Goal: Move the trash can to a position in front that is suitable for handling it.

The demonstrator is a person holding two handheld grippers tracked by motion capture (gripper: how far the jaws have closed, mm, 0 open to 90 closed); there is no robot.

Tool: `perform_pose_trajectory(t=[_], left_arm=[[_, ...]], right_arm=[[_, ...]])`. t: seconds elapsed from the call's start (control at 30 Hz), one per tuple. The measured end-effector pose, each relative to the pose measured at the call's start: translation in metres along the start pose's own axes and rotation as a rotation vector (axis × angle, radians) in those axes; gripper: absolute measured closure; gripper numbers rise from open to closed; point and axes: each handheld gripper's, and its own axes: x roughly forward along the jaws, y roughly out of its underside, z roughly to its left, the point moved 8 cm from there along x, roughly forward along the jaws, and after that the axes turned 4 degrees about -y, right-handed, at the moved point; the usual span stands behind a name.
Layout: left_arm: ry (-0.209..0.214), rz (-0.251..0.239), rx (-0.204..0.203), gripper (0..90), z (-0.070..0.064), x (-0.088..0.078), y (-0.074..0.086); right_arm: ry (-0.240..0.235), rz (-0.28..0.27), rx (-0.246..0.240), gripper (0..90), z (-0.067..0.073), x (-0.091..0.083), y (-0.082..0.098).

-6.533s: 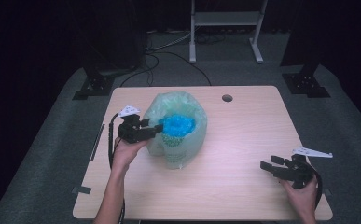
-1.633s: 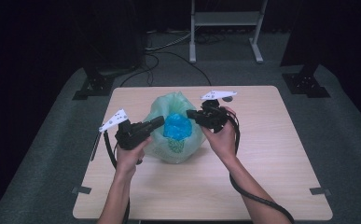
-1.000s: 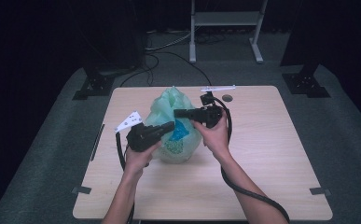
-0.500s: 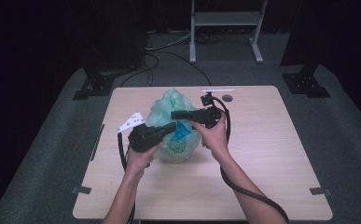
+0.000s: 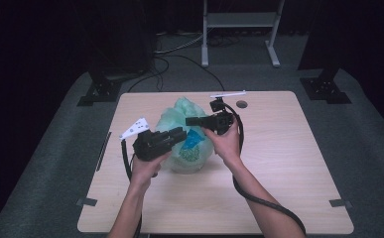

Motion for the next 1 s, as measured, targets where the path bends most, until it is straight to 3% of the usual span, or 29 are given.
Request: perform_pose_trajectory(t=[0.1,0.23,0.37,0.6,0.9,1.0], left_arm=[[-0.029,-0.024,-0.026,55.6,0.008,-0.008,-0.005],[-0.117,-0.061,-0.048,35.3,0.021,-0.016,-0.010],[-0.157,-0.073,-0.082,18.9,0.031,-0.022,-0.013],[-0.197,-0.094,-0.107,10.5,0.040,-0.031,-0.018],[-0.219,-0.109,-0.160,8.0,0.051,-0.040,-0.019],[-0.227,-0.112,-0.153,8.0,0.051,-0.042,-0.021]], right_arm=[[-0.006,-0.009,-0.005,90.0,0.003,-0.003,0.000],[-0.012,-0.027,-0.018,90.0,0.008,-0.009,-0.005],[-0.022,-0.045,-0.027,90.0,0.014,-0.015,-0.010],[-0.037,-0.068,-0.024,90.0,0.019,-0.024,-0.018],[-0.059,-0.101,-0.025,90.0,0.028,-0.038,-0.031],[-0.064,-0.114,-0.033,90.0,0.032,-0.044,-0.036]])
